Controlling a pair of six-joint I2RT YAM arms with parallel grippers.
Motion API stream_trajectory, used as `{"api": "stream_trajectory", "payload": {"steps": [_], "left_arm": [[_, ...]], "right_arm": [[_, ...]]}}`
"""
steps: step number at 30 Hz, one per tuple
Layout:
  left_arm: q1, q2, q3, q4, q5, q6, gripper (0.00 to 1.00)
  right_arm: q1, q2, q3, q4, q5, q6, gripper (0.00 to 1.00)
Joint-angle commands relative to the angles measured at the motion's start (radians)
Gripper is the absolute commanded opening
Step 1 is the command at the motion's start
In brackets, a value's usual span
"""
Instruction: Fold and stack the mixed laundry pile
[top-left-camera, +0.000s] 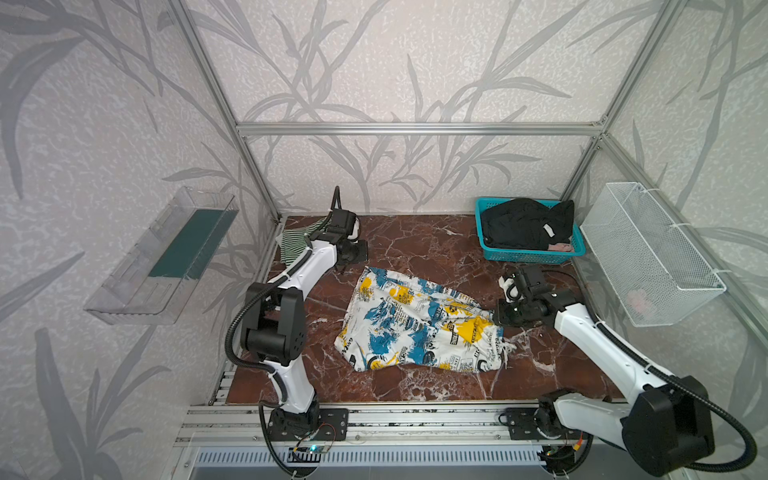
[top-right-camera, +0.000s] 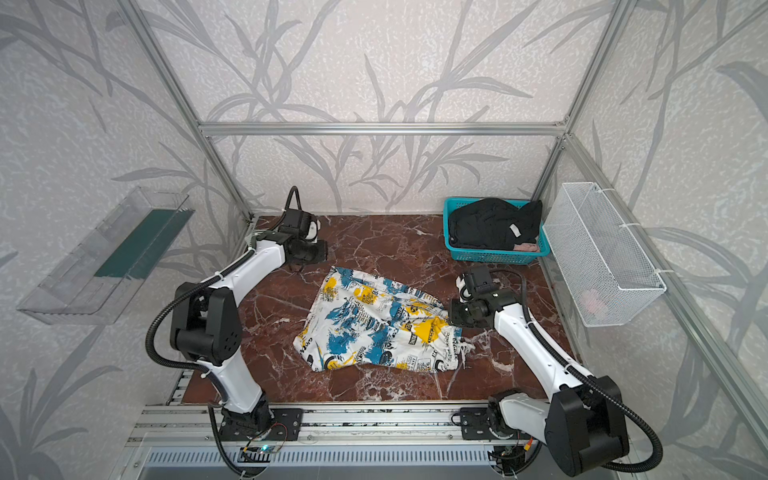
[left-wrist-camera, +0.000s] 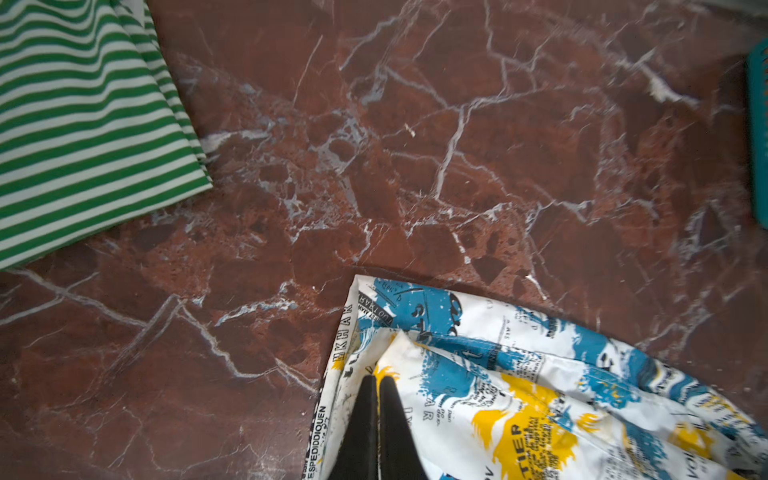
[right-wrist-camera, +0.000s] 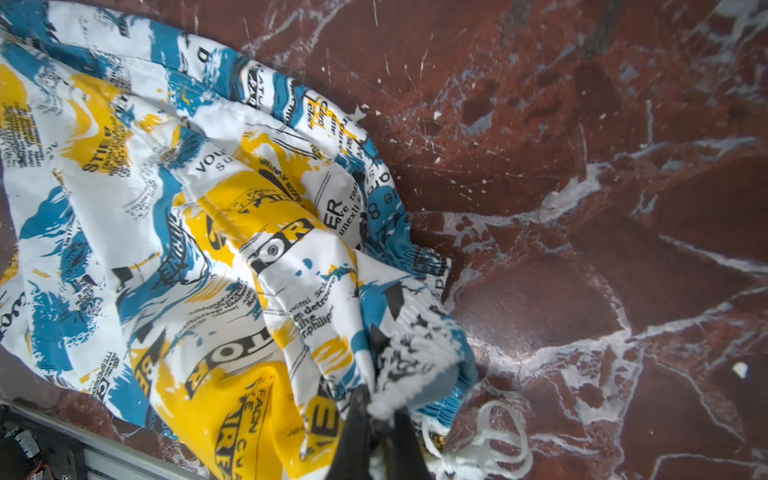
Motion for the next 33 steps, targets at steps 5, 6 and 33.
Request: {"api": "stream_trajectory", "payload": {"steps": [5,6,33], "left_arm": [[0.019,0.065,0.036,-0.041,0.178,0.025,0.18],[0.018,0.083,0.041,-0.056,0.197,0.032,0.23],[-0.028,0.242,0.022,-0.090,0.077,0.088,0.45]], "right_arm": [[-0.005,0.017,0.047,-0.035,-0.039,-0.021,0.01],[-0.005,0.020,0.039,-0.031,-0.042,-0.020,0.01],[-0.005,0.017,-0.019,-0.003,-0.049,-0.012,0.00]]}}
